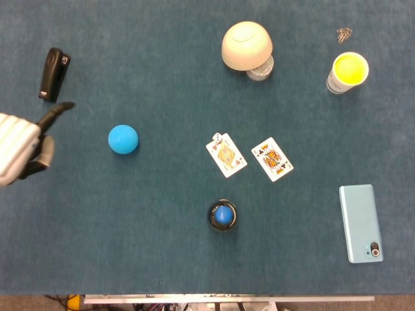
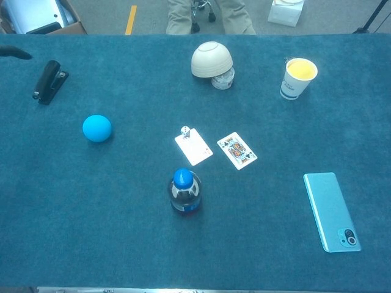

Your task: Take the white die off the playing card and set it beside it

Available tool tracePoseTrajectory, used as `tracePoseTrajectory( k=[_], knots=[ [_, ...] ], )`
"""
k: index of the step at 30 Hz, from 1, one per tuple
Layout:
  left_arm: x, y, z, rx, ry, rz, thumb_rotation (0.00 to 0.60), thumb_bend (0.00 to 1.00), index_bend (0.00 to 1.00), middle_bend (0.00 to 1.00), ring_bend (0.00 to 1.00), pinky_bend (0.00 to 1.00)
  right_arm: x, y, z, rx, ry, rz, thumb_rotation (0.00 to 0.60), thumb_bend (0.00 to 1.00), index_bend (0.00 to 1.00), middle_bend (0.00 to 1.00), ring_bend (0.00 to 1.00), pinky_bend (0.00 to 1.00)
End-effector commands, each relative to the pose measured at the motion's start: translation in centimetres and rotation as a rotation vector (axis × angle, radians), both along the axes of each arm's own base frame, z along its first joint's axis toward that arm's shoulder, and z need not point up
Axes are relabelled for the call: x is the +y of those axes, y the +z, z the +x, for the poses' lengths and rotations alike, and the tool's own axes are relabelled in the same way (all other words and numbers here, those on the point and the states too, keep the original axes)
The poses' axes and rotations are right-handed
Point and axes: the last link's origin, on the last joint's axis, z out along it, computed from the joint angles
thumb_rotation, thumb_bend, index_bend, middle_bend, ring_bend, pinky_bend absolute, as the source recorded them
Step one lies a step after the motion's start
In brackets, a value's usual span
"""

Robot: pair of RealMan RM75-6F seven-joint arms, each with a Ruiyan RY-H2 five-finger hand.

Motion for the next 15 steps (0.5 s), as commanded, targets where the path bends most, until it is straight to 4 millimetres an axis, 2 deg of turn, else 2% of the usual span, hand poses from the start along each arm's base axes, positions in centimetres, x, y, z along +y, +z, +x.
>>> tracePoseTrajectory(
  k=[1,9,15],
  knots=[
    [1.5,-1.2,1.7,0.040,-0.051,-0.088,0.600,0.77,0.08,0.99,0.98,0.87,0.0,0.0,0.0,0.001,-0.002,0.001,0.600,0.45,0.28,0.31,0.16,0.25],
    [2.8,-4.2,4.0,0.106,-0.086,-0.234,0.600,0.98,0.07,1.00,1.00,0.93,-0.1,-0.1,-0.2,0.004,-0.010,0.007,0.600,0.45,0.28,0.31,0.16,0.25],
    [3.4,-5.9,5.2,0.141,-0.104,-0.294,0.600,1.00,0.07,1.00,1.00,0.93,-0.3,-0.1,-0.3,0.007,-0.010,0.011,0.600,0.45,0.28,0.31,0.16,0.25]
  ],
)
